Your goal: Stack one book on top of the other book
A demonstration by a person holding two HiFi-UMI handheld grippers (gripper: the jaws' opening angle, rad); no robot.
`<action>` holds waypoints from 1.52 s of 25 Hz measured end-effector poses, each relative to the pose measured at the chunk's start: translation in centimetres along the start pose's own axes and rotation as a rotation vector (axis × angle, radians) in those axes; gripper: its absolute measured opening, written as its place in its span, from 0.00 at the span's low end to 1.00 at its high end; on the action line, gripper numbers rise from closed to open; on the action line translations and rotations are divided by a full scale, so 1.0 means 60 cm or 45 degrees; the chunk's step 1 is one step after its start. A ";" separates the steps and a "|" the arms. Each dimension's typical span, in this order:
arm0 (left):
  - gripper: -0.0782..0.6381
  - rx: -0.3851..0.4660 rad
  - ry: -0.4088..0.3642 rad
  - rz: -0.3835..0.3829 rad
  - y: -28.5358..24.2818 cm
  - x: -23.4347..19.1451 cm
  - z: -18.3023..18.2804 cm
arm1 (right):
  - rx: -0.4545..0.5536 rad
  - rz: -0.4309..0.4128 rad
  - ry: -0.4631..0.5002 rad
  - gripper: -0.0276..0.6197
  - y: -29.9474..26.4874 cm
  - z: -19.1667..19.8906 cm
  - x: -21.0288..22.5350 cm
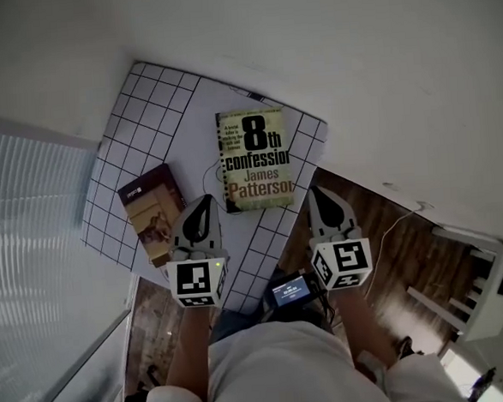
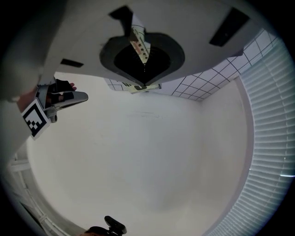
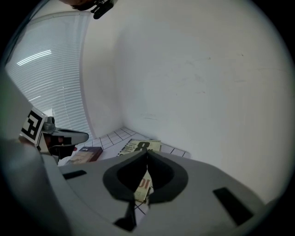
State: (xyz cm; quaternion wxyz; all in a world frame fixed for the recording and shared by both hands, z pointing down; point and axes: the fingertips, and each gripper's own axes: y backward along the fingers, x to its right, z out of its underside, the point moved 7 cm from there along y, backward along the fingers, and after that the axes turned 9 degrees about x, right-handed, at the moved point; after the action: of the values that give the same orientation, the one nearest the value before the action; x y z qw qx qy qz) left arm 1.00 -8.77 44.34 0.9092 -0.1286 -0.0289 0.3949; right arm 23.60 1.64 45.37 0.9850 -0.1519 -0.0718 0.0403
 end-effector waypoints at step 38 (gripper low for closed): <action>0.20 -0.339 0.251 0.074 -0.083 0.001 0.158 | -0.173 0.001 -0.148 0.06 -0.091 0.135 0.010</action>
State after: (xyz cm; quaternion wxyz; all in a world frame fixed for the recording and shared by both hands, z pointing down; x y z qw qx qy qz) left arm 3.12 -10.01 54.74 0.8709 -0.2867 0.0122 0.3991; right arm 23.24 -1.08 54.77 0.9666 -0.2157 -0.1313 0.0444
